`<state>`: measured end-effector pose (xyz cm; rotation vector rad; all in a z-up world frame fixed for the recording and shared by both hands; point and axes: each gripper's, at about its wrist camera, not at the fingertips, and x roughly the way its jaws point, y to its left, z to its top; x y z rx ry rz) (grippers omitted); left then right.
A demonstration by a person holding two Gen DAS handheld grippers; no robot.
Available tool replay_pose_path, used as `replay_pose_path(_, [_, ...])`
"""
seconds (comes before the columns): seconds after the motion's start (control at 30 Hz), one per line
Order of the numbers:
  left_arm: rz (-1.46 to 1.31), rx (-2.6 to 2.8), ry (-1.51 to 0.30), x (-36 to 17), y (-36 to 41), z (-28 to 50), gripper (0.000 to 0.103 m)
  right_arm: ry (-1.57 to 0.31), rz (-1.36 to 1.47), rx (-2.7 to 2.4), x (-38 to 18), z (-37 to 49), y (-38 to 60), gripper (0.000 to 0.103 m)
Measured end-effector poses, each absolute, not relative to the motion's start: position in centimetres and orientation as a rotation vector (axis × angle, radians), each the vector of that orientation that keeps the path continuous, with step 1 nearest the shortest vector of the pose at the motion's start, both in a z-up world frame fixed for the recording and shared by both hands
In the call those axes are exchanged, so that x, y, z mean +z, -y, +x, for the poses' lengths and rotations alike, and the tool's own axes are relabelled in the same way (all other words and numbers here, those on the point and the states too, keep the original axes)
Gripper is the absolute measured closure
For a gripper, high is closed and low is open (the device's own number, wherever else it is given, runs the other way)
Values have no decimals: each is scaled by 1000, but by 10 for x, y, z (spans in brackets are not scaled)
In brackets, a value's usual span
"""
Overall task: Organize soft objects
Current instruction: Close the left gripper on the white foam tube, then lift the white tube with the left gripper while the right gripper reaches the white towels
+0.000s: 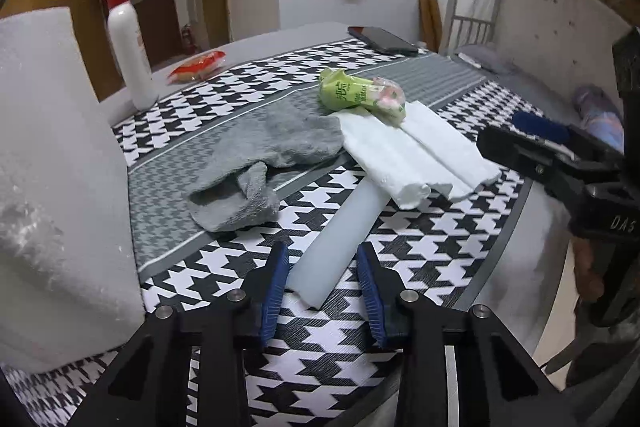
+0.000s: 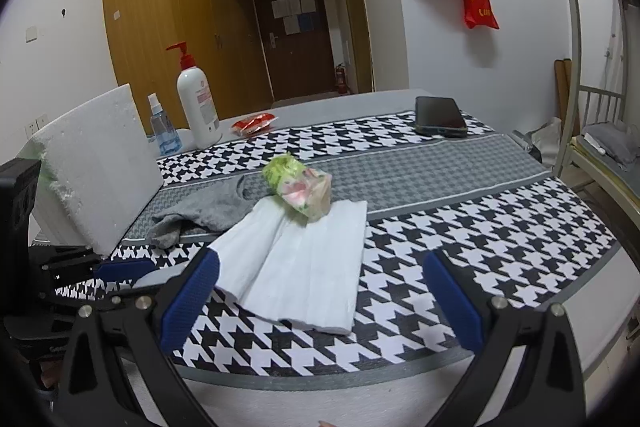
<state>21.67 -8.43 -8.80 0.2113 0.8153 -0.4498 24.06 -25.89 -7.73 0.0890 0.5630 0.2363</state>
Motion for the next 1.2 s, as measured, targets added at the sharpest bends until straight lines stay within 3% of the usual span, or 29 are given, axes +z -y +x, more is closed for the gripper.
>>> replay_pose_path(0.3, [199,-502,-827,-88,80,218,65,-560,72,238,-75,233,249,0])
replay_pose_path(0.33, [199,-502,-826,-87,80,217,66,-561,69,237,-75,233,248,0])
replay_pose_path(0.37, [198,-496,-824,-87,79,217,75,-561,66,235,-75,232,247,0])
replay_pose_path(0.73, [117,-509,-785,-82,68,206,93,-598,67,220,-77,228,243,0])
replay_pose_path(1.2, [126,-562,-779,-76,83,176,95,-569,58,221,-67,220,242,0])
